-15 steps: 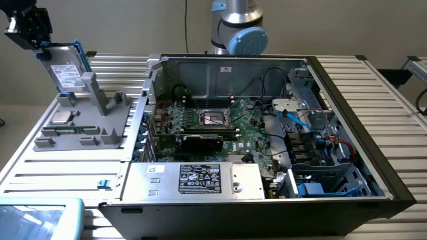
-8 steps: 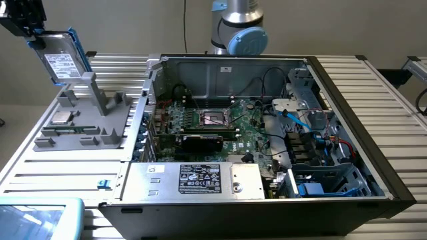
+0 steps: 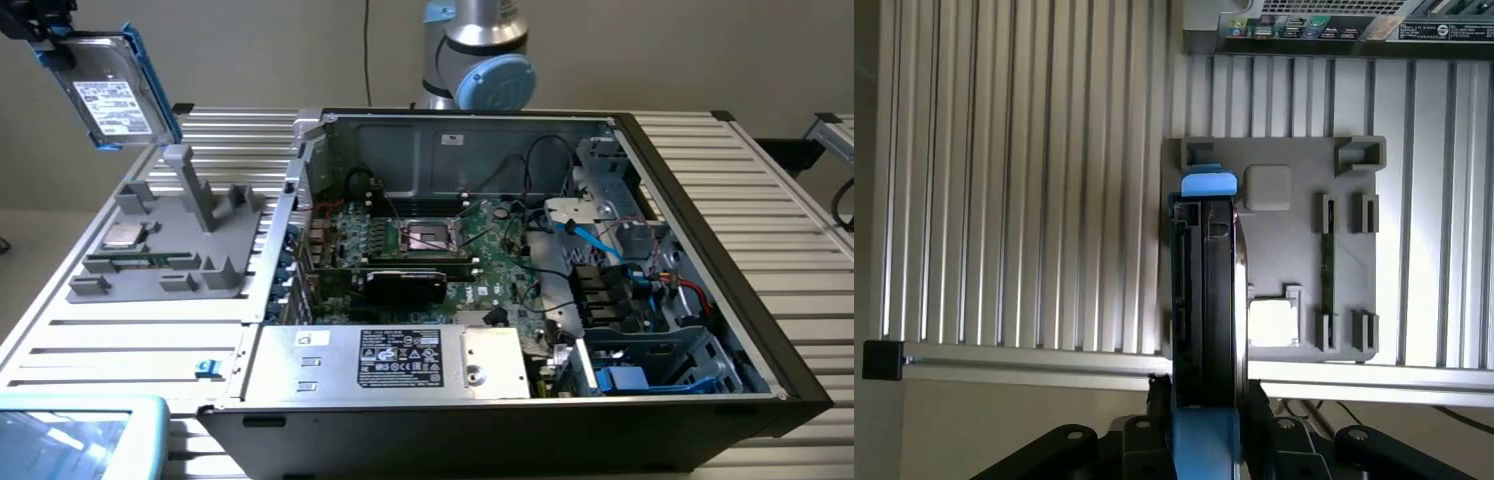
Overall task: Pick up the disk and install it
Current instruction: 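Pick up the disk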
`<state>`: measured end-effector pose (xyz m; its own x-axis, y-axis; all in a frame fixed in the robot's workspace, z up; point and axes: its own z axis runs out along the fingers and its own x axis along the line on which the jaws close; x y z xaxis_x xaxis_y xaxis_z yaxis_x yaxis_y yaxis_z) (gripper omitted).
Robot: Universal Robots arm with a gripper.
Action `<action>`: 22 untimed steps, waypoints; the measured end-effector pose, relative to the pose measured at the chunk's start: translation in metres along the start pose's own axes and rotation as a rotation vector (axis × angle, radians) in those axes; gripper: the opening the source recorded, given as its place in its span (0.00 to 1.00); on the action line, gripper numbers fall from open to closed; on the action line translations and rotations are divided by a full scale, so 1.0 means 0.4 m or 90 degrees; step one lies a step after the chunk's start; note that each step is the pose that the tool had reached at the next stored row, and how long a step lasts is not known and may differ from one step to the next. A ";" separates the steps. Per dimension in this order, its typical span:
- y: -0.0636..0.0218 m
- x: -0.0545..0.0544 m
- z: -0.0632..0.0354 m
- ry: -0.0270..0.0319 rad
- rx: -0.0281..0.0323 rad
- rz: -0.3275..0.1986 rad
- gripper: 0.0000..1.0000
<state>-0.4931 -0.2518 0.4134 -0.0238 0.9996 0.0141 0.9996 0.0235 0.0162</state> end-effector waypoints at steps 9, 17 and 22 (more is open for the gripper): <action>0.000 0.000 -0.025 0.0001 -0.0005 0.000 0.37; 0.040 0.000 -0.070 -0.0001 -0.0019 0.001 0.37; 0.094 -0.001 -0.074 -0.0001 -0.0019 0.001 0.37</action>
<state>-0.4559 -0.2517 0.4437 -0.0223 0.9997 0.0140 0.9996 0.0220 0.0192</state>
